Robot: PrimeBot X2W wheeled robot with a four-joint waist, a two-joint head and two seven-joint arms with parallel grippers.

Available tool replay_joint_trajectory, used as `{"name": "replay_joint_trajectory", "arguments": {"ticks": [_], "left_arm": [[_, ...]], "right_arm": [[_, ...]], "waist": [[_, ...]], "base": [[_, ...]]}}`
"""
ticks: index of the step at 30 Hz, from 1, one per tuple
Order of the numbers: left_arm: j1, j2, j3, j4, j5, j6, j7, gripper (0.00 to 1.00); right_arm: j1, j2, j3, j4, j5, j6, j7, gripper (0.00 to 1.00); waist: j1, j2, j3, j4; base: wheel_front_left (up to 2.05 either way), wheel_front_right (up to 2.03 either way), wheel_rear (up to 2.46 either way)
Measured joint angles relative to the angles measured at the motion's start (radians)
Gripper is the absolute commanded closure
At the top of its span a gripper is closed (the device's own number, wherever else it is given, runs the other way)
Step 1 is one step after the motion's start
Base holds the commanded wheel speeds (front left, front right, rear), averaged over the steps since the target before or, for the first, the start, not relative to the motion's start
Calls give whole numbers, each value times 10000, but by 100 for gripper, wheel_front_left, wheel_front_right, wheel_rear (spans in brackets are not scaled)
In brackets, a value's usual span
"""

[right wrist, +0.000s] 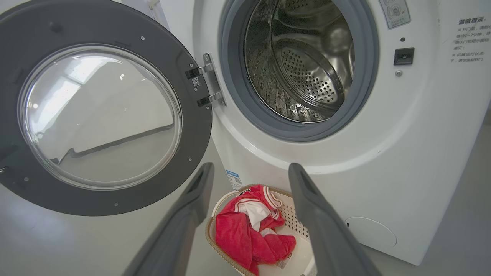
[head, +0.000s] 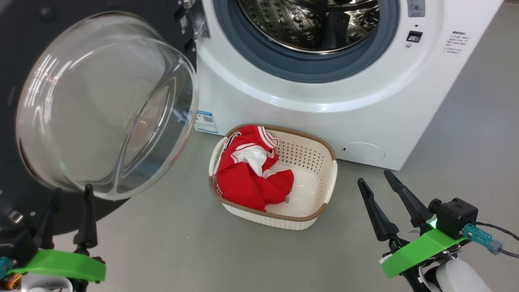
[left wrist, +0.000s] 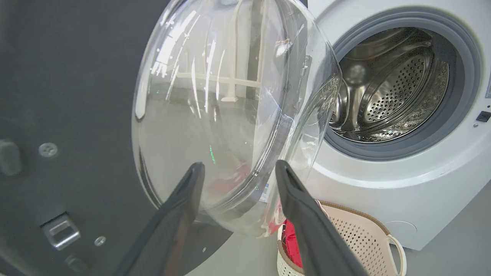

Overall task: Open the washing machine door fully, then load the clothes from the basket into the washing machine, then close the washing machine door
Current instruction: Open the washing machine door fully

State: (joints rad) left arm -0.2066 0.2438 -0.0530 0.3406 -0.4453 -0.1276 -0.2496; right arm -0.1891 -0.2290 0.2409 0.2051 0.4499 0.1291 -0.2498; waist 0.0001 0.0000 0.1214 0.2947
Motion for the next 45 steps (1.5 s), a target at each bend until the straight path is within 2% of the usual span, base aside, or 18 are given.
{"name": "replay_joint_trajectory", "arguments": {"ticks": [19,35,45], "left_arm": [[1020,-558,244,-1377,397,17,0,0],[1732,-957,545,-2044,558,13,0,0],[2024,-1030,608,-2194,558,4,0,0]], "right_arm": [[55,-25,-59,-255,-2,0,0,0],[123,-44,-345,-360,-81,0,0,0],[257,-136,-644,-464,-182,0,0,0]], "waist": [[0,0,-296,-1563],[0,0,-545,-2530],[0,0,-654,-2838]], "base": [[0,0,0],[0,0,0],[0,0,0]]}}
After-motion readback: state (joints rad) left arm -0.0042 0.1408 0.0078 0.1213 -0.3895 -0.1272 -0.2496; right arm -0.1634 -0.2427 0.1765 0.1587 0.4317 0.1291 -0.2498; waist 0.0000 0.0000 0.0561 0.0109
